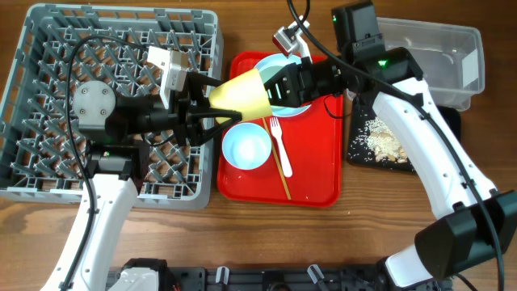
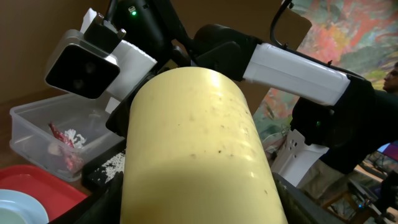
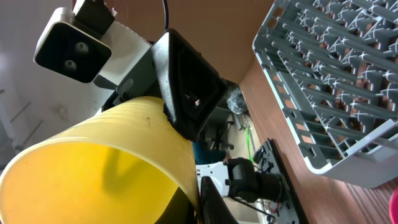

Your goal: Sort waste into correct bins and load items into the dishwasher rack

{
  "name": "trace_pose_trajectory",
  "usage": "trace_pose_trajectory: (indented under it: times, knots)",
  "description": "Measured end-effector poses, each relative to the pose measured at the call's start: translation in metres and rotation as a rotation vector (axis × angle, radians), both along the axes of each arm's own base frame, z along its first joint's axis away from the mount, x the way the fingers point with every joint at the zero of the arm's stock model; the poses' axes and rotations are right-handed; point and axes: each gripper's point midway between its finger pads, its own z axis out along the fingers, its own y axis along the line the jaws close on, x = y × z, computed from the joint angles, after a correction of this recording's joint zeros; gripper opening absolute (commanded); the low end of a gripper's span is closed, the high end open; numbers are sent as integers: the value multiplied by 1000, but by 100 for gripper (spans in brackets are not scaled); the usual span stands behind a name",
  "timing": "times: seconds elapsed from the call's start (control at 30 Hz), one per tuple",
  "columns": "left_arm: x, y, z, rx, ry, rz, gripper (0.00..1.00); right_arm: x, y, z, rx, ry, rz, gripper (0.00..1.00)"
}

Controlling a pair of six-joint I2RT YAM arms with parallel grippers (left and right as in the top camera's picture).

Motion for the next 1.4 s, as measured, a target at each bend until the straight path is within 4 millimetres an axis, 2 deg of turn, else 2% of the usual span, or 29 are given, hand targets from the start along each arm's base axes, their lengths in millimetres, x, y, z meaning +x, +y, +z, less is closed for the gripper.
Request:
trace_pose_trajectory:
  times: [0.23,0.3,0.4,0.53,0.73,0.83,0.9,0.97,1.03,1.2,1.33,1.4]
  knots:
    - [2,1,0,-3,13,10,47,0,0,0,0,-1,-2,6]
    - [3,1,0,-4,16,14,43,1,0,0,-1,-1,-2,17]
    - [2,0,1,-4,13,12,43,2,0,-2,-16,4,-12,28]
    - [3,0,-2,-3,36,16,43,8,1,-11,-64,3,-52,37]
    - [12,9,-16,6,151,49,43,24,-6,-28,-160,7,-144,39]
    - [19,22,-24,11,190,88,42,40,-22,-43,-249,19,-239,41]
    - [25,32,-32,16,233,128,33,55,-41,-58,-332,34,-326,41]
    - [35,44,-43,25,277,200,31,68,-63,-72,-415,47,-413,41]
    - [46,55,-58,45,343,293,25,73,-77,-81,-466,57,-456,40]
    - [72,89,-103,148,471,568,13,72,-105,-105,-618,85,-515,40]
    - [78,116,-127,226,538,741,6,66,-128,-123,-748,95,-538,39]
    - [74,134,-136,277,585,850,4,61,-147,-132,-841,106,-562,40]
